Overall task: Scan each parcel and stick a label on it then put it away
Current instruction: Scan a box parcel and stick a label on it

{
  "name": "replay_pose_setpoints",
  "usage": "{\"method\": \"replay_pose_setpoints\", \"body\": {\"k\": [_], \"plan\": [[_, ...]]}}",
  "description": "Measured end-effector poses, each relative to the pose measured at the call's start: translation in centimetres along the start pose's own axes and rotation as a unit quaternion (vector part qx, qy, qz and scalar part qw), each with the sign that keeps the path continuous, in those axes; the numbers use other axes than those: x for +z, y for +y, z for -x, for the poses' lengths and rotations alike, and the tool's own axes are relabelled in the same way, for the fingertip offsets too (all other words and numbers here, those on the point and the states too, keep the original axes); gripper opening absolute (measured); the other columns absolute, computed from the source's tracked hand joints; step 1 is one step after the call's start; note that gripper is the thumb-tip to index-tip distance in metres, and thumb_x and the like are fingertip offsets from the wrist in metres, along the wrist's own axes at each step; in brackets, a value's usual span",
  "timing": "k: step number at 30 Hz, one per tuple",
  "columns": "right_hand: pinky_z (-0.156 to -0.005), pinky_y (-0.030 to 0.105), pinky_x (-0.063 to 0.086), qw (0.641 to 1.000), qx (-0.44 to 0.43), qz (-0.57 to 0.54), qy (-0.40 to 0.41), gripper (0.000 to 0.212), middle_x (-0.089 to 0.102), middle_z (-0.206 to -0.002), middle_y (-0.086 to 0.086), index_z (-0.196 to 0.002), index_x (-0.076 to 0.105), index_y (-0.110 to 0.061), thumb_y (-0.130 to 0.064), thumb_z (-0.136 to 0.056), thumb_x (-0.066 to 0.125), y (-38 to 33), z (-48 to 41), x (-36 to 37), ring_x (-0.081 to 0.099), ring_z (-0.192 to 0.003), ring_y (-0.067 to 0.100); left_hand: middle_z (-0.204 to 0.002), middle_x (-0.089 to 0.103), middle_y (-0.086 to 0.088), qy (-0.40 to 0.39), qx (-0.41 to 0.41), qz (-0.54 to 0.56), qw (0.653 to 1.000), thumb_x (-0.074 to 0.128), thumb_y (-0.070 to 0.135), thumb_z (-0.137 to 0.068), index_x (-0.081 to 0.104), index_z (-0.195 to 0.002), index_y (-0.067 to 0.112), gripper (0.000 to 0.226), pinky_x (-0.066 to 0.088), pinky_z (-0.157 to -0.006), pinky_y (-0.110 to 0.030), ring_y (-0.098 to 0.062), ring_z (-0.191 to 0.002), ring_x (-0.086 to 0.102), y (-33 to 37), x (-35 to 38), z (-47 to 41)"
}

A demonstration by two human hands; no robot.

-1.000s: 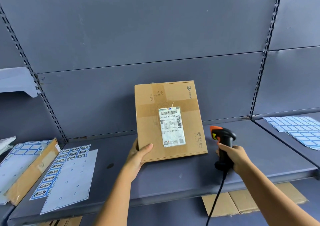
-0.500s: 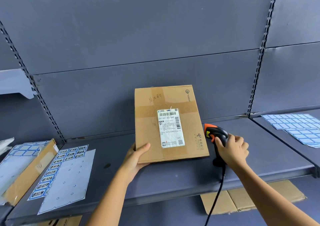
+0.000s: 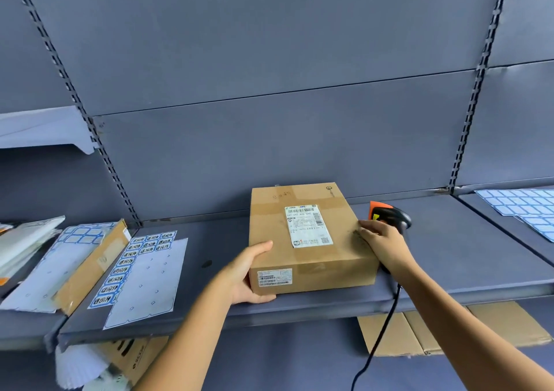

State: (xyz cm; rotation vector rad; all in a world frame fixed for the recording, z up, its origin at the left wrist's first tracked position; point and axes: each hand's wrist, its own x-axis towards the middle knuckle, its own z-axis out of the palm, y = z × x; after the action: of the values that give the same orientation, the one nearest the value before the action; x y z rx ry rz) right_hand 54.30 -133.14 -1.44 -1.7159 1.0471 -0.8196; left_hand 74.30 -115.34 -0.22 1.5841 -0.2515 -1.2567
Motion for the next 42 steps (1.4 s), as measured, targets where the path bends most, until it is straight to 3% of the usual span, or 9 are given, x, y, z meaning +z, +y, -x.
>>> {"method": "replay_pose_setpoints", "body": {"k": [5,9,14,17,21,25,30,37,42], "plan": [[-0.082,0.022,0.035,1.0,-0.002,0.03,0.003,0.031,0.063,-0.117,0.008,-0.122,0.062,-0.008,-0.016,-0.094,0.056,-0.1,-0.2,-0.1,0.053,-0.094,0.014,-0.121,0.06,-0.006,0.045,-0.002,-0.256,0.966,0.056,0.067,-0.079,0.056,-0.117,0.02,0.061,0.059,-0.074,-0.039,-0.03,-0.105,0.06,1.8,-0.2,0.4],[-0.081,0.024,0.035,0.997,-0.018,0.074,0.007,0.031,0.063,-0.118,0.012,-0.124,0.061,-0.007,-0.015,-0.094,0.054,-0.4,0.0,0.1,0.051,-0.091,0.016,-0.128,0.056,-0.004,0.149,0.049,-0.547,0.822,0.033,0.083,-0.075,0.056,-0.124,0.017,0.085,0.049,-0.092,-0.04,-0.026,-0.114,0.054,2.8,-0.6,-0.6],[-0.088,0.038,0.04,0.976,-0.05,0.203,0.063,0.038,0.056,-0.127,0.017,-0.127,0.056,-0.007,-0.013,-0.089,0.056,-1.6,-0.1,0.7,0.05,-0.112,0.035,-0.09,0.064,-0.005,0.259,0.164,-0.499,0.811,0.036,0.065,-0.087,0.06,-0.084,0.016,0.055,0.045,-0.077,-0.031,-0.029,-0.096,0.061,1.5,-4.2,-0.8],[-0.095,0.044,0.034,0.954,-0.132,0.249,0.106,0.036,0.052,-0.13,0.014,-0.125,0.055,-0.011,-0.016,-0.09,0.056,-4.6,0.7,3.8,0.041,-0.12,0.035,-0.114,0.061,-0.005,0.393,0.205,-0.489,0.751,0.044,0.04,-0.094,0.06,-0.11,0.018,0.031,0.043,-0.083,-0.034,-0.03,-0.105,0.057,0.6,-9.5,0.3],[-0.085,0.022,0.037,0.956,-0.249,0.156,-0.018,0.025,0.062,-0.116,0.006,-0.113,0.063,-0.008,-0.008,-0.09,0.055,-9.5,3.4,11.7,0.054,-0.111,0.024,-0.132,0.053,-0.01,0.44,0.158,-0.554,0.689,0.047,0.037,-0.094,0.05,-0.128,0.013,0.042,0.043,-0.09,-0.037,-0.031,-0.116,0.053,-1.5,-15.6,1.1],[-0.088,0.031,0.044,0.924,-0.297,0.163,-0.176,0.026,0.065,-0.113,0.01,-0.111,0.064,-0.007,-0.007,-0.088,0.051,-11.7,5.2,21.9,0.058,-0.106,0.027,-0.129,0.057,-0.008,0.429,0.179,-0.564,0.682,0.048,0.035,-0.093,0.052,-0.126,0.011,0.042,0.045,-0.089,-0.034,-0.027,-0.115,0.055,-3.7,-18.1,1.3],[-0.107,0.035,0.034,0.84,-0.293,0.315,-0.333,0.046,0.04,-0.149,0.0,-0.141,0.043,-0.02,-0.028,-0.096,0.045,-11.3,6.6,30.9,0.041,-0.133,0.023,-0.119,0.06,-0.009,0.435,0.209,-0.535,0.693,0.047,0.027,-0.094,0.056,-0.112,0.008,0.029,0.043,-0.083,-0.031,-0.027,-0.109,0.056,-4.9,-20.0,1.8],[-0.117,0.041,0.007,0.757,-0.335,0.428,-0.363,0.084,0.017,-0.159,-0.004,-0.149,0.027,-0.025,-0.073,-0.082,0.043,-8.8,7.2,32.8,0.014,-0.145,0.015,-0.119,0.058,-0.009,0.44,0.188,-0.542,0.691,0.044,0.023,-0.092,0.052,-0.113,0.009,0.027,0.043,-0.088,-0.034,-0.026,-0.109,0.054,-5.1,-22.0,2.0],[-0.117,0.049,0.0,0.694,-0.371,0.487,-0.378,0.099,0.011,-0.16,-0.005,-0.151,0.017,-0.024,-0.078,-0.074,0.048,-8.3,7.2,30.7,0.01,-0.146,0.016,-0.12,0.059,-0.008,0.437,0.184,-0.531,0.702,0.046,0.025,-0.092,0.053,-0.116,0.01,0.029,0.044,-0.088,-0.034,-0.026,-0.109,0.054,-4.8,-21.5,1.3]]}}
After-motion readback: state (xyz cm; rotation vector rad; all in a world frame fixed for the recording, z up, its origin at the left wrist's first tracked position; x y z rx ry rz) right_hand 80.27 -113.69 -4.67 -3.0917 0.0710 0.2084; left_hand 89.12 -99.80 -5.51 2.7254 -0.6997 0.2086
